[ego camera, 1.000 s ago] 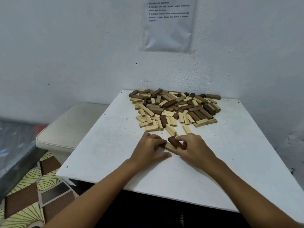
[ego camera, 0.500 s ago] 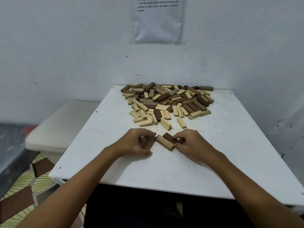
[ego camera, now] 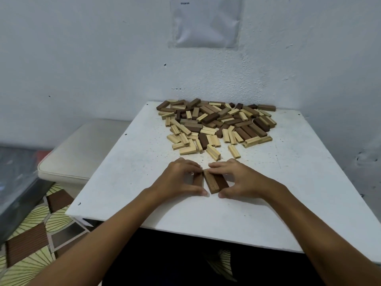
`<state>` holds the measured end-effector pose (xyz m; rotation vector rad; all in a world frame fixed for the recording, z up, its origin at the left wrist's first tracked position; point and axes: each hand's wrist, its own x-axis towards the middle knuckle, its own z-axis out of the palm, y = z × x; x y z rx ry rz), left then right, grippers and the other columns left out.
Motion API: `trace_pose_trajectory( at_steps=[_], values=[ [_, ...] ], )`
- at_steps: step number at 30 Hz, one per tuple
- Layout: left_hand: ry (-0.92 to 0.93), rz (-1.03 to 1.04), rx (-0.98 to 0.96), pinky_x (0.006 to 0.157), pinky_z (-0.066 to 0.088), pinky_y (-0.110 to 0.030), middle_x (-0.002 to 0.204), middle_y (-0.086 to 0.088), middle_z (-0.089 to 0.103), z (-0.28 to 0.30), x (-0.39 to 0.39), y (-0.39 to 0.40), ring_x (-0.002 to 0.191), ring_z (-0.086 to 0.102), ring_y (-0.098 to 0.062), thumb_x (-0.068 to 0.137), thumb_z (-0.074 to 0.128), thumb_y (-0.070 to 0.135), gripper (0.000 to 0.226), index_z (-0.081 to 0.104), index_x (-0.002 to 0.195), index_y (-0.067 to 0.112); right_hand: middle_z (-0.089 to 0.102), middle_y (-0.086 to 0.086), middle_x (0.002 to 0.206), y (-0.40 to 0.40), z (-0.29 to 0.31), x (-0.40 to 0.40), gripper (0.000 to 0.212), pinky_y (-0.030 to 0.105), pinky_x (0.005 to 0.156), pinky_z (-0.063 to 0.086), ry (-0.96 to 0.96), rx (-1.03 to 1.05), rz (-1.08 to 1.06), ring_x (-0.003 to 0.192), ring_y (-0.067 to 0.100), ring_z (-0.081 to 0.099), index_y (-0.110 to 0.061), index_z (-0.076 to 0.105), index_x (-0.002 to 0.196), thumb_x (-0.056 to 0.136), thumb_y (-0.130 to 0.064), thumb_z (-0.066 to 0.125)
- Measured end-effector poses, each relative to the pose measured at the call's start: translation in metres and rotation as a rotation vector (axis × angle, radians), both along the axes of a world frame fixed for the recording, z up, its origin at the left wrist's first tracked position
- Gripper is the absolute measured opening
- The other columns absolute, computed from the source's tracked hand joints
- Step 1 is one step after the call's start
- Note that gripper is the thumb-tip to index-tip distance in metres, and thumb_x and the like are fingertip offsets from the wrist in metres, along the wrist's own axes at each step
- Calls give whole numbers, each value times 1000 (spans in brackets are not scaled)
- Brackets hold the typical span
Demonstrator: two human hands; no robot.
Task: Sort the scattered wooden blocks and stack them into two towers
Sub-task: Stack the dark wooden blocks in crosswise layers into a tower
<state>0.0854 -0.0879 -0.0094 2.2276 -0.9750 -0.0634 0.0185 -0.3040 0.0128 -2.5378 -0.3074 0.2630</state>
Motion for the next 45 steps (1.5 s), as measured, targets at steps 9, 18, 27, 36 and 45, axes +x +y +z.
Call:
trace_pose_trajectory(
  at_steps=[9, 18, 27, 36, 45],
  values=[
    [-1, -52, -34, 93, 47, -31, 113, 8, 69, -5, -7, 10, 108, 56, -6, 53, 81, 63, 69, 74, 109, 22, 55, -14, 126, 17, -20, -20, 70, 28, 96, 41, -216, 158, -93, 115, 1, 41, -26, 61, 128, 65, -46, 85],
    [59, -9, 28, 87, 37, -9, 114, 17, 54, -6, -24, 16, 109, 45, 6, 47, 83, 66, 87, 59, 125, 35, 42, -14, 132, 12, -22, -36, 94, 26, 103, 38, -94, 184, -158, 118, 2, 41, -34, 39, 145, 64, -44, 86],
    [197, 3, -22, 96, 37, -16, 125, 12, 61, -5, -27, 15, 115, 48, 15, 55, 94, 37, 90, 42, 129, 37, 41, -13, 125, 14, -25, -34, 100, 26, 98, 36, -66, 181, -187, 118, 7, 42, -40, 29, 148, 65, -44, 85],
    [220, 5, -60, 83, 36, -1, 120, 8, 63, -4, -30, 15, 110, 52, 13, 53, 89, 39, 84, 44, 124, 35, 43, -16, 119, 21, -24, -36, 89, 34, 102, 45, -89, 222, -148, 117, 6, 44, -44, 34, 143, 67, -40, 81],
    [215, 1, -85, 90, 46, -18, 118, 8, 62, -7, -29, 15, 113, 57, 3, 55, 92, 33, 74, 50, 116, 31, 43, -10, 119, 25, -18, -36, 80, 32, 95, 49, -100, 190, -124, 113, 9, 44, -43, 39, 137, 69, -36, 80]
  ],
)
